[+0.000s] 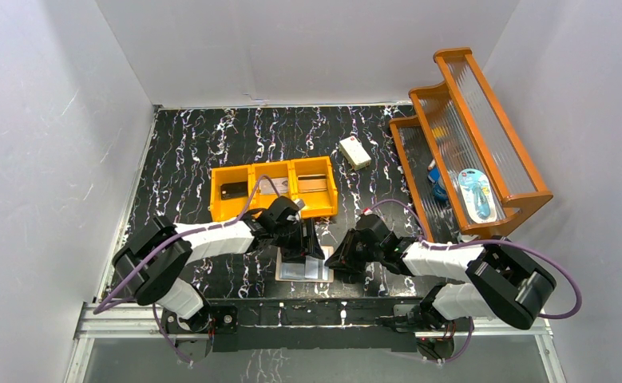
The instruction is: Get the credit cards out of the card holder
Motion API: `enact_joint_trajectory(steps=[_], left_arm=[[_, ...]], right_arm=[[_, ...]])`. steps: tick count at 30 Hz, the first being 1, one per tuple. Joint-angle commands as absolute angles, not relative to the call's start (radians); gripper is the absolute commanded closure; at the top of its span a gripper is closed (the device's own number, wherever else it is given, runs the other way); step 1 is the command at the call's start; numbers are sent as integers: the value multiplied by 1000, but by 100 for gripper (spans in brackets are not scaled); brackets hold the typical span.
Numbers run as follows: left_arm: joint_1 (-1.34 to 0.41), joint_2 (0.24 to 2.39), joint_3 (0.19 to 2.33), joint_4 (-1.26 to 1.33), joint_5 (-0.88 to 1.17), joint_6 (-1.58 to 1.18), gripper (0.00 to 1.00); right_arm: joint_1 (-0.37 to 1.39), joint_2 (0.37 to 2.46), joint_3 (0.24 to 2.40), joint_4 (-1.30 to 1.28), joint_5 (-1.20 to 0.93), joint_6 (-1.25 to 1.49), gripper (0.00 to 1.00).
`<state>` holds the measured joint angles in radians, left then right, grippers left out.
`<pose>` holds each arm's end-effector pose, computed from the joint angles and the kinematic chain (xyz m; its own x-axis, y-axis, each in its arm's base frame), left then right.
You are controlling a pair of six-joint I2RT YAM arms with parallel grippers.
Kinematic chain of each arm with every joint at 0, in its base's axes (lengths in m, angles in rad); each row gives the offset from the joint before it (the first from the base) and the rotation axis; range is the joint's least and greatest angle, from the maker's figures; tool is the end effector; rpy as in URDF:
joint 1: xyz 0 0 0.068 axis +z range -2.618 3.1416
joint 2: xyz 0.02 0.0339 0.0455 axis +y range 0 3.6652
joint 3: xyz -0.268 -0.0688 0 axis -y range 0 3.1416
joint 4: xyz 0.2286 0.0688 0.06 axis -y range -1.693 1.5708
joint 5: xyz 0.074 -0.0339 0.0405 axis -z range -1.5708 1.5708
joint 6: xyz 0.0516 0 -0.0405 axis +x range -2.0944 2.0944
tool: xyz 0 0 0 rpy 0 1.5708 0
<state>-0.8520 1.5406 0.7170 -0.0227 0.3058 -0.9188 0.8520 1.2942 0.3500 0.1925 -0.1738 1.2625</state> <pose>0.1812 -0.2307 0.1622 -0.9741 -0.0378 -0.2229 0.1232 0.7379 -0.6636 0.1386 0.1719 0.1361 -0.9220 0.3714 -0.1091 0.1783 0.6577 0.7319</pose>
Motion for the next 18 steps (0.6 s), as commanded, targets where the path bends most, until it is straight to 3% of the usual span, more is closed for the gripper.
enact_joint_trajectory(steps=[1, 9, 18], left_arm=[[-854, 1546, 565, 5, 246, -975, 42], [-854, 1501, 609, -18, 247, -932, 67], [-853, 1453, 651, -89, 230, -897, 83]], right_arm=[[860, 1352, 307, 119, -134, 1244, 71], [859, 1365, 310, 132, -143, 1242, 71], [860, 1366, 308, 133, -144, 1243, 71]])
